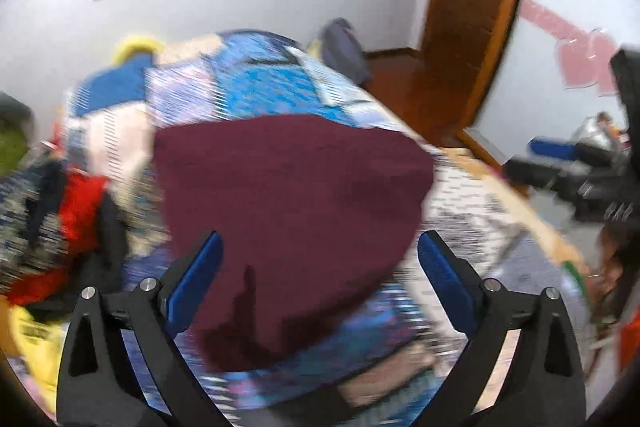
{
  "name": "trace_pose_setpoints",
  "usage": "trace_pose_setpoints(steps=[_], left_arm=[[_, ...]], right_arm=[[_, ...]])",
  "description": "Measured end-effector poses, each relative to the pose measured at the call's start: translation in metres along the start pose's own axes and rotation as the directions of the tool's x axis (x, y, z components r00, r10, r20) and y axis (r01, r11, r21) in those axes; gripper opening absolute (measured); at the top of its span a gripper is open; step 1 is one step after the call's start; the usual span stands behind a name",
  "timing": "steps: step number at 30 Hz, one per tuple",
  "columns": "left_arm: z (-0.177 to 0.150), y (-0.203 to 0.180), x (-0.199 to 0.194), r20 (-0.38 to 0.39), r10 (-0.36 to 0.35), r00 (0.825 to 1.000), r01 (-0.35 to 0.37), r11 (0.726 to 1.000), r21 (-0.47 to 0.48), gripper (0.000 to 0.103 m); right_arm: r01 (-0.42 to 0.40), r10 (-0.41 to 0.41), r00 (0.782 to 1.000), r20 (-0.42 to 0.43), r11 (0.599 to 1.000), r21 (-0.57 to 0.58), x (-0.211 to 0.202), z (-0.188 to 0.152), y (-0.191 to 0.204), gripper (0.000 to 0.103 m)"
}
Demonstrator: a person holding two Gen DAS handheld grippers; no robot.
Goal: Fold large clothes
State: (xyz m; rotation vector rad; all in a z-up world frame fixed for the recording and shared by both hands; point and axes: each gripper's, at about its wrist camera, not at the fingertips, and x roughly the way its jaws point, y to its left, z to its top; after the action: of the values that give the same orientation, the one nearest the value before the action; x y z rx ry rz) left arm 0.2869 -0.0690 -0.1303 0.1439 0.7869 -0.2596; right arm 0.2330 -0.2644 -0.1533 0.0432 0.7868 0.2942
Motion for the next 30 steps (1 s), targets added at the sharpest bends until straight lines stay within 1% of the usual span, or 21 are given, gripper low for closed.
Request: trace_pose_setpoints(steps=[2,3,5,6,8,9,11,12,13,16,18,21,24,26,30], left_arm=[[-0.001,0.018,0.000,0.008,0.087,0.996,-0.087,0.996,-0.001,0.098],[-0.002,0.028,0.004,0.000,0.121,0.993,-0.121,0.993,-0.015,0.098],[-0.003,0.051,0.010,-0.017,0.151,0.988,-0.152,0.985,-0.078,0.098],[-0.004,0.059,0.015,-0.026,0.147,0.989,-0.148,0.984,-0.103,0.098],[-0.009,0.079,0.030,-0.077,0.121,0.990,-0.133,0.977,-0.168,0.098],[-0.013,0.084,0.038,-0.099,0.113,0.989,-0.129,0.975,-0.181,0.098],[-0.025,0.088,0.058,-0.153,0.127,0.980,-0.153,0.973,-0.170,0.098],[-0.029,0.087,0.062,-0.159,0.128,0.979,-0.155,0.973,-0.169,0.099],[-0.037,0.085,0.066,-0.166,0.131,0.977,-0.159,0.973,-0.166,0.103],[-0.050,0.079,0.071,-0.171,0.134,0.976,-0.159,0.977,-0.142,0.103],[-0.060,0.078,0.075,-0.177,0.125,0.976,-0.149,0.980,-0.134,0.103],[-0.075,0.074,0.079,-0.194,0.123,0.973,-0.148,0.982,-0.119,0.103],[-0.089,0.074,0.081,-0.208,0.115,0.971,-0.145,0.980,-0.134,0.103],[-0.095,0.078,0.078,-0.211,0.097,0.973,-0.134,0.977,-0.167,0.103],[-0.101,0.082,0.071,-0.224,0.081,0.971,-0.125,0.973,-0.193,0.103]], right_arm=[[-0.015,0.015,1.000,0.012,0.999,-0.031,0.005,0.009,0.013,0.085],[-0.022,0.023,1.000,0.020,0.998,-0.052,0.009,0.014,0.022,0.085],[-0.045,0.047,0.999,0.023,0.995,-0.085,0.018,0.021,0.035,0.085],[-0.055,0.057,0.998,0.018,0.994,-0.094,0.023,0.024,0.041,0.085],[-0.076,0.076,0.997,-0.005,0.991,-0.111,0.039,0.028,0.053,0.085],[-0.081,0.079,0.997,-0.024,0.990,-0.116,0.049,0.029,0.057,0.085],[-0.071,0.064,0.996,-0.059,0.990,-0.120,0.065,0.030,0.059,0.085],[-0.060,0.051,0.996,-0.075,0.991,-0.117,0.073,0.029,0.058,0.085],[-0.048,0.038,0.995,-0.091,0.992,-0.113,0.080,0.026,0.056,0.085],[0.014,-0.034,0.986,-0.165,0.992,-0.125,0.108,0.011,0.040,0.085],[0.000,-0.027,0.979,-0.203,0.991,-0.133,0.118,0.000,0.029,0.085],[-0.062,0.042,0.975,-0.219,0.994,-0.087,0.119,-0.018,0.011,0.086],[-0.093,0.082,0.971,-0.226,0.995,-0.040,0.113,-0.028,0.002,0.086],[-0.083,0.075,0.972,-0.223,0.996,-0.031,0.107,-0.032,-0.001,0.087],[-0.045,0.036,0.973,-0.226,0.998,-0.035,0.090,-0.040,-0.006,0.087]])
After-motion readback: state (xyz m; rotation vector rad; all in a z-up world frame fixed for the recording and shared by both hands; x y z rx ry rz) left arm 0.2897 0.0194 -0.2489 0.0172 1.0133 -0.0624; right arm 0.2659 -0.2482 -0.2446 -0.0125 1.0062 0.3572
